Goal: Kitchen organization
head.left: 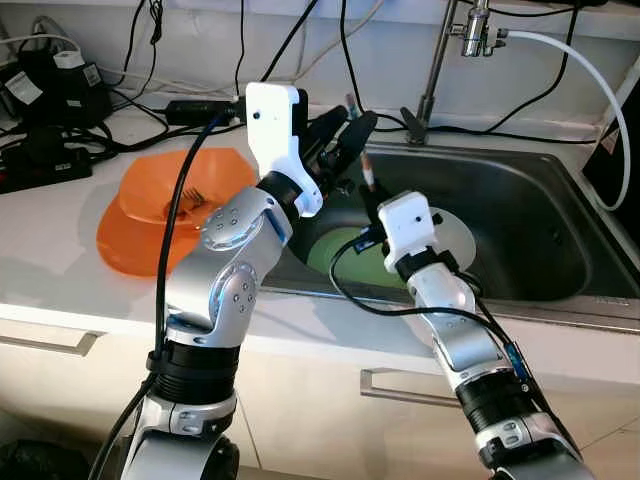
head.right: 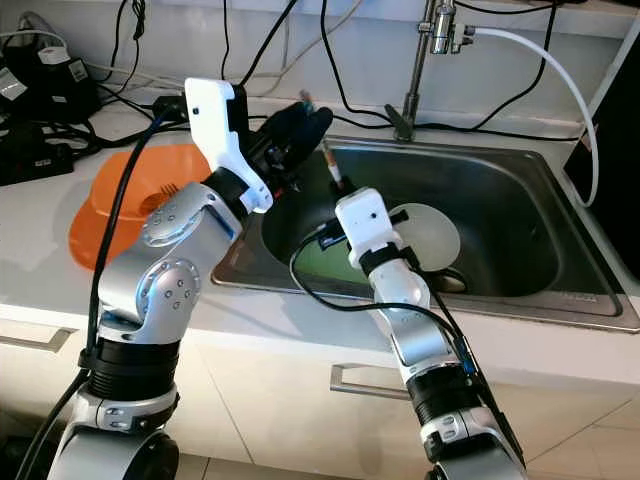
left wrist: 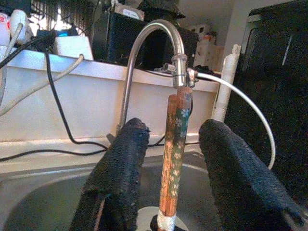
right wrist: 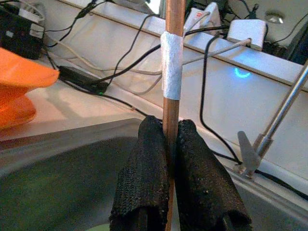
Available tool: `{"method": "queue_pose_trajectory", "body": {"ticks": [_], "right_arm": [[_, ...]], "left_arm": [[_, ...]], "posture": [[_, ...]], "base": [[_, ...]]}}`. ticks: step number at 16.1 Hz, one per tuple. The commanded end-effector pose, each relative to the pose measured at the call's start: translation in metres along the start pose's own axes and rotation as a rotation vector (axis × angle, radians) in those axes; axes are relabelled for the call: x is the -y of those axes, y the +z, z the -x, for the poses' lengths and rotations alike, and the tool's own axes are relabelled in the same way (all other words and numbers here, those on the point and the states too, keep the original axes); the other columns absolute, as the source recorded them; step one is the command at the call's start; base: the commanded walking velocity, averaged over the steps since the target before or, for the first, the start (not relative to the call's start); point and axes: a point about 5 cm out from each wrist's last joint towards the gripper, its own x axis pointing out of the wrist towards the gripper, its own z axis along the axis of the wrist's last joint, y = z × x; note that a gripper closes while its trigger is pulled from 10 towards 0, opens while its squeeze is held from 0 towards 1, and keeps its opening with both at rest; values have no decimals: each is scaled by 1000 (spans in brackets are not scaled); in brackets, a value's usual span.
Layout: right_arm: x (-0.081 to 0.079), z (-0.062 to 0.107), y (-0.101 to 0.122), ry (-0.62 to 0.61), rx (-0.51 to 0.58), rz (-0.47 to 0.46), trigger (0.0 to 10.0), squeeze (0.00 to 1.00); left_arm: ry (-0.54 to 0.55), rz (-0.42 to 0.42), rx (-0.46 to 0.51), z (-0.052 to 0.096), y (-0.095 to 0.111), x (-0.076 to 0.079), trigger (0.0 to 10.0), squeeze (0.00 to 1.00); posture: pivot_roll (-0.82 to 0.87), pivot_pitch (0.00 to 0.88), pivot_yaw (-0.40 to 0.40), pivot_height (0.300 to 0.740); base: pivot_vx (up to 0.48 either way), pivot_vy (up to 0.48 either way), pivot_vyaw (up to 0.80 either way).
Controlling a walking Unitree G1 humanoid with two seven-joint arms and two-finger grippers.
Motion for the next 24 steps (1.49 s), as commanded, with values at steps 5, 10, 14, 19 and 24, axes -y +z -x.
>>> {"method": "queue_pose_trajectory", "body": {"ticks": [5,10,14,19,24], "right_arm": [[10,-1,-7,-60,-53,-14,0,0],[22,-2,-15,-108,-101,-24,0,0],[33,-2,-22,-154,-142,-15,0,0],[55,-4,-30,-233,-199,-28,10000,0],[55,-4,-46,-255,-286,-89,10000,0]], "left_arm": [[4,-15,-29,9,-1,-3,10000,1000],[-4,-98,-148,26,-10,-10,10000,0],[16,-174,-308,47,-24,-24,10000,0],[-37,-172,-497,67,-45,-25,10000,0],[-121,-178,-604,80,-58,-15,10000,0]], "posture": [[125,29,21,740],[131,22,20,740],[140,6,18,740],[138,0,20,740],[142,0,21,740]], "base": [[0,0,0],[0,0,0],[0,0,0],[0,0,0],[0,0,0]]}}
